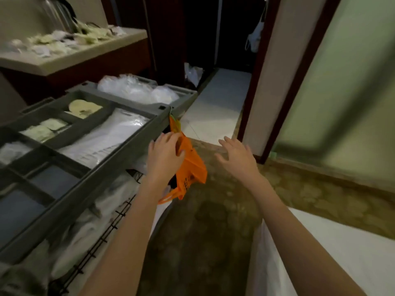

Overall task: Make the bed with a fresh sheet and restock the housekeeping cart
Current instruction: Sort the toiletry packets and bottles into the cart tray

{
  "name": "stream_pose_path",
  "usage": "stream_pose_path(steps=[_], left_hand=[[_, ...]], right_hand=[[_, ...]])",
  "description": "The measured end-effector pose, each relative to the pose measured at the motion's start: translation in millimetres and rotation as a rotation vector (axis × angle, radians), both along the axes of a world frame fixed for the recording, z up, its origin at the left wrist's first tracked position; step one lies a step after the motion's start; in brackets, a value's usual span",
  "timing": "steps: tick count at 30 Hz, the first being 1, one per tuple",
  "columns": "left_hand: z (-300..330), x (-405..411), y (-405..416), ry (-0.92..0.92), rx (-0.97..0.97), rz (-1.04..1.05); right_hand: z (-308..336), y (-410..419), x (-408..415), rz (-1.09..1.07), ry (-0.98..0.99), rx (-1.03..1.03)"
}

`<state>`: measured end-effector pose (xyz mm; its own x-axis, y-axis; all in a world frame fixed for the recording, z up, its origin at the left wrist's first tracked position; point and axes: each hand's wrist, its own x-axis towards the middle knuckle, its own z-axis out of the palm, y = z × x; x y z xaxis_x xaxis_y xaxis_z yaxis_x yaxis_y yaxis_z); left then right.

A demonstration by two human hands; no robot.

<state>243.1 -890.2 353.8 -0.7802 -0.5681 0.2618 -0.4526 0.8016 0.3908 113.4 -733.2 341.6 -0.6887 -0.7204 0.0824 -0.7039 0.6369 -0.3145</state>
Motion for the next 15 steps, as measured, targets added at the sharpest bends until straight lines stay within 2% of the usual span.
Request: stream_pose_path(steps=[7,15], left_hand=[[14,-76,-64,0.018,-0.049,-0.047],[54,-266,-68,0.106,-0.011,-0.279]], right_hand=[[-18,-53,-57,0.02,0.002,0.071],[7,-45,-186,-0.19,-0.01,0.023]])
